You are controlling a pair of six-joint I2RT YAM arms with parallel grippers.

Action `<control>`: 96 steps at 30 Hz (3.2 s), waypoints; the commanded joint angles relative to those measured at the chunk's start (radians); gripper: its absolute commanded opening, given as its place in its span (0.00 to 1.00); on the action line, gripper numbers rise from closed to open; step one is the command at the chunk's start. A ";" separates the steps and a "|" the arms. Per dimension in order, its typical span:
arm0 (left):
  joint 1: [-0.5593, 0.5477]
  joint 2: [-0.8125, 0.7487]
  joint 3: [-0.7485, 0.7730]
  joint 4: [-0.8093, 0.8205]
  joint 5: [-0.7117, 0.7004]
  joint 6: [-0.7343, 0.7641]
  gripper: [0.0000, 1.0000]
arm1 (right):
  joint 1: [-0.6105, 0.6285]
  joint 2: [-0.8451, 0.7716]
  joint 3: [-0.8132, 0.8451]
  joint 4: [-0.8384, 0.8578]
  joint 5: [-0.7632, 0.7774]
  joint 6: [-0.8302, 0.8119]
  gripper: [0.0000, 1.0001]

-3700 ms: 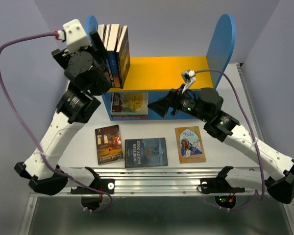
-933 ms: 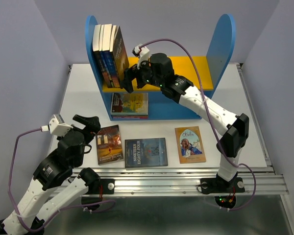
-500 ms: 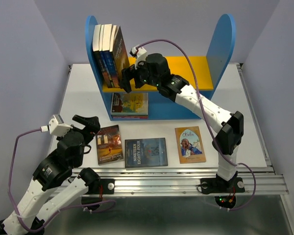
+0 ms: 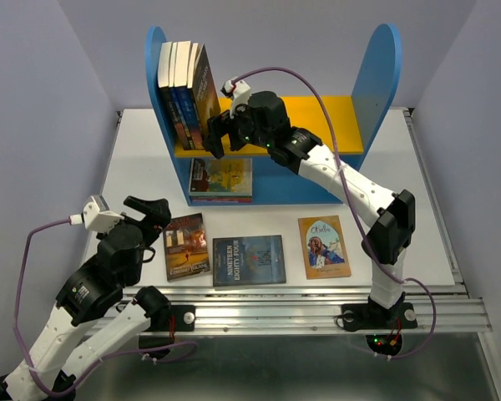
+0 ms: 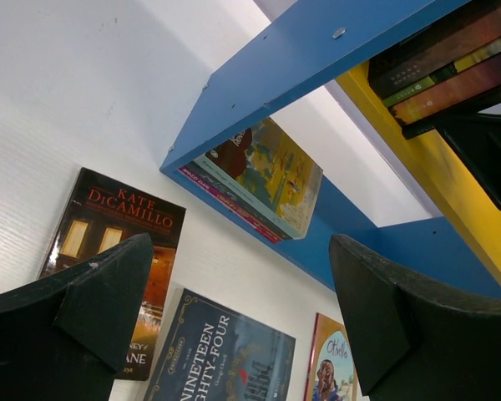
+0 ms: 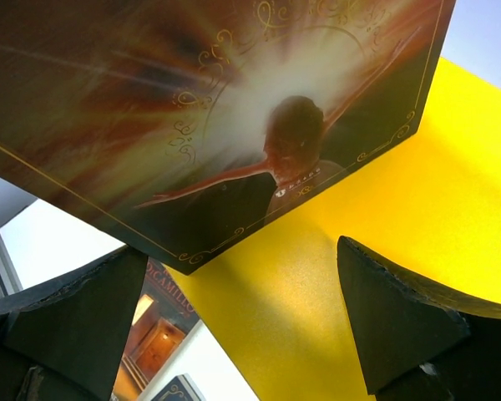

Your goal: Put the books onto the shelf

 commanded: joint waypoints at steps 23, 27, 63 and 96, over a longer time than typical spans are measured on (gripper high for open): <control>0.039 0.339 -0.259 0.069 0.069 -0.316 0.99 | 0.086 -0.620 -1.070 0.369 -0.133 0.468 1.00; 0.200 0.376 -0.290 0.186 0.137 -0.250 0.99 | 0.167 -0.456 -1.009 0.432 0.017 0.540 1.00; 0.797 0.499 -0.523 0.606 0.725 0.130 0.34 | 0.330 0.290 -0.344 0.241 0.178 0.750 0.80; 0.797 0.448 -0.528 0.582 0.788 0.113 0.40 | 0.339 0.218 -0.359 0.265 0.229 0.692 0.01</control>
